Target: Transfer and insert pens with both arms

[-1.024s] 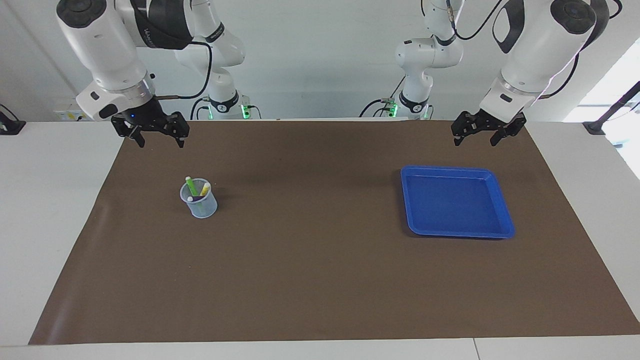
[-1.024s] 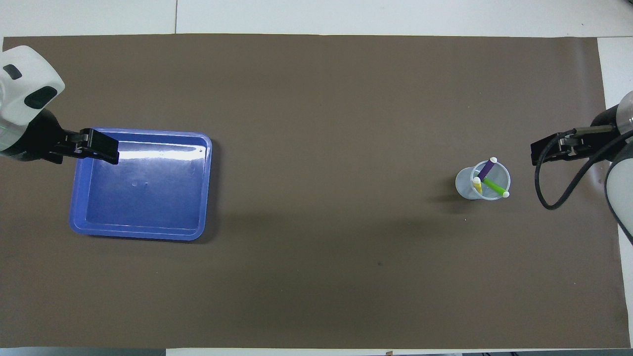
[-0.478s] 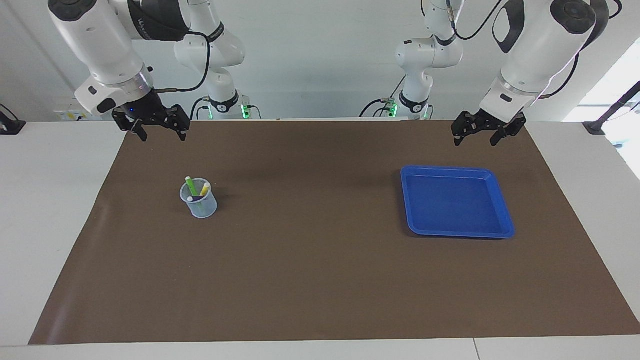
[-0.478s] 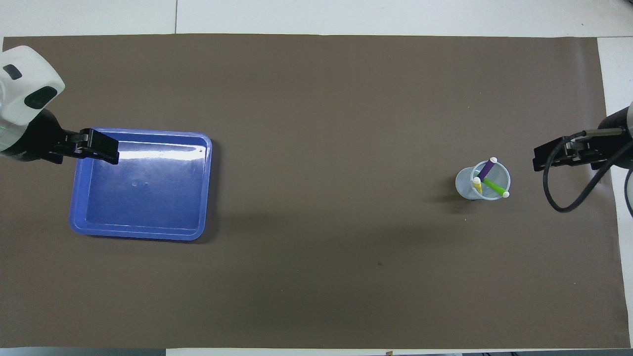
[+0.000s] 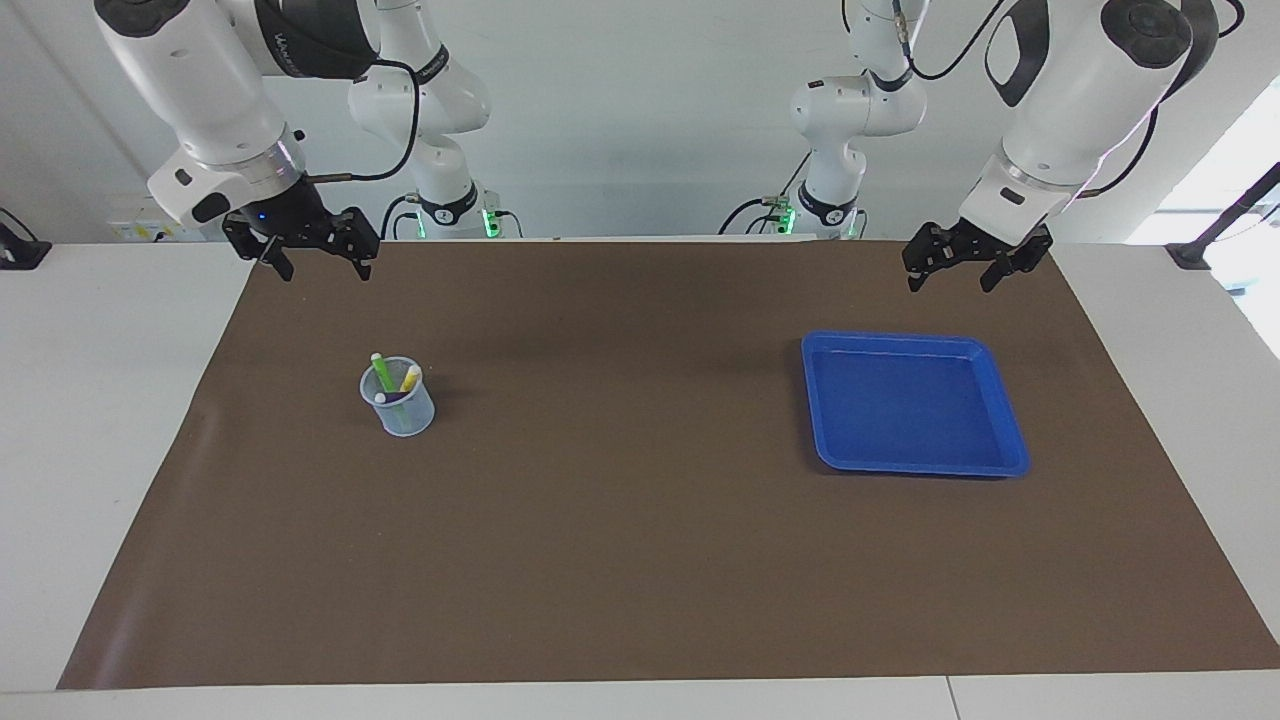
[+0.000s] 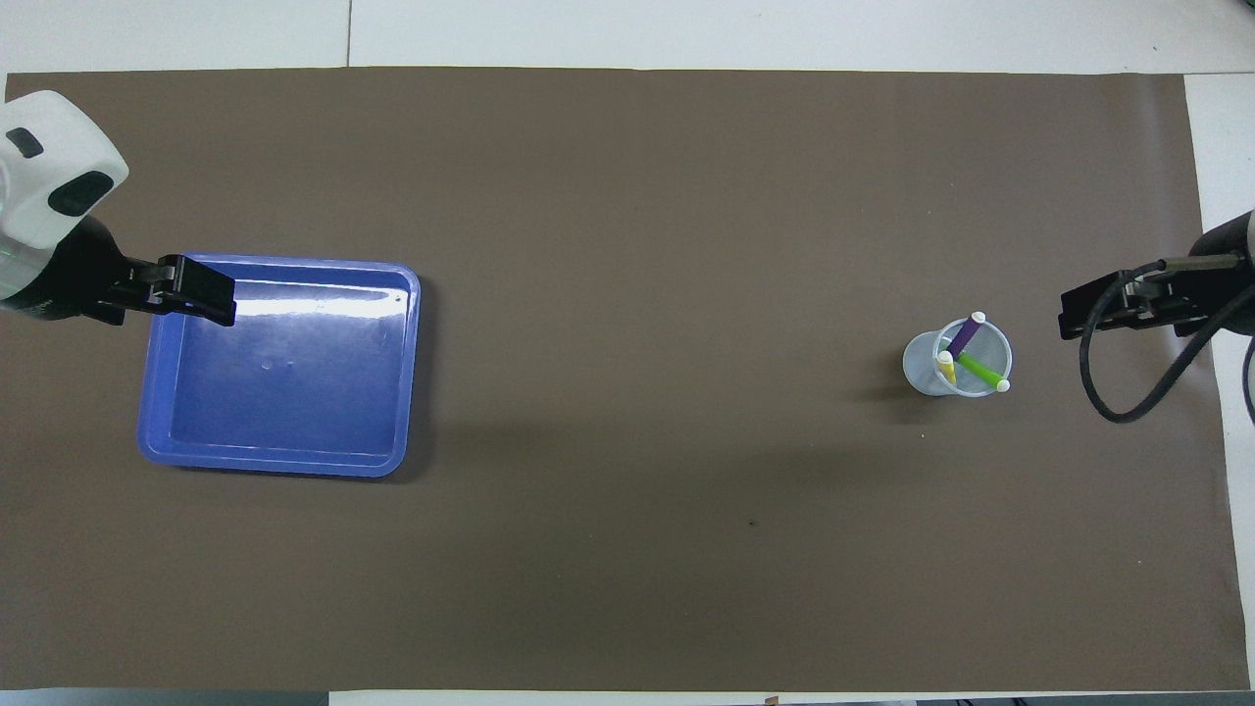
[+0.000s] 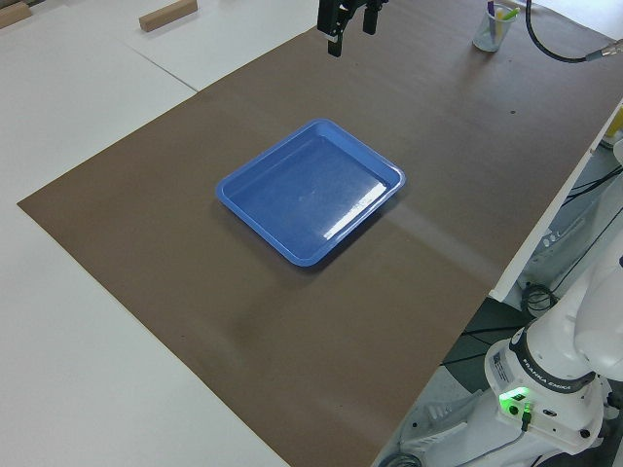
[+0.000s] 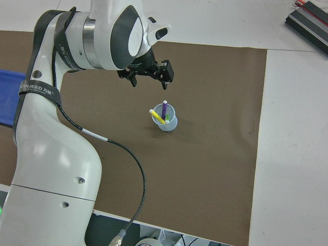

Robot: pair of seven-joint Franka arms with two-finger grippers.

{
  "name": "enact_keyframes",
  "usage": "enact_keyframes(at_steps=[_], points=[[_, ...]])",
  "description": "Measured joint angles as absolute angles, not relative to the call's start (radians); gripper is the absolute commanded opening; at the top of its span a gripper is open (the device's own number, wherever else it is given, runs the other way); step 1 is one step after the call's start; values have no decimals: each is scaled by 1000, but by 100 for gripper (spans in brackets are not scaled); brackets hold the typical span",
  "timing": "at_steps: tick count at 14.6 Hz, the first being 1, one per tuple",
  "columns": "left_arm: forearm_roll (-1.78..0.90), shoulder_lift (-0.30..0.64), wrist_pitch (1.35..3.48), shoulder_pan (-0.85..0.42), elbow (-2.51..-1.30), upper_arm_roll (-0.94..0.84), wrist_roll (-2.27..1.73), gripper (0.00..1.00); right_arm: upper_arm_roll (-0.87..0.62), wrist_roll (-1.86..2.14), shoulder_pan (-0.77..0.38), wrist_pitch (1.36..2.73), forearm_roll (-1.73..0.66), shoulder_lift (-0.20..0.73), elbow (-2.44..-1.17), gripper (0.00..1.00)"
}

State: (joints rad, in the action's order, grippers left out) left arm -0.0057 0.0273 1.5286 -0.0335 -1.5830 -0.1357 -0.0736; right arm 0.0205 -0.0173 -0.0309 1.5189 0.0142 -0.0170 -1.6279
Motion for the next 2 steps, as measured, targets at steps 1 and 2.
enact_keyframes(at_steps=[1,2], points=[[-6,27,1529,-33,-1583,-136,-74,100,21,-17,-31,1519,14,-17,-1626,100],[-6,27,1529,-33,-1583,-136,-74,100,21,-17,-31,1519,14,-17,-1625,100]])
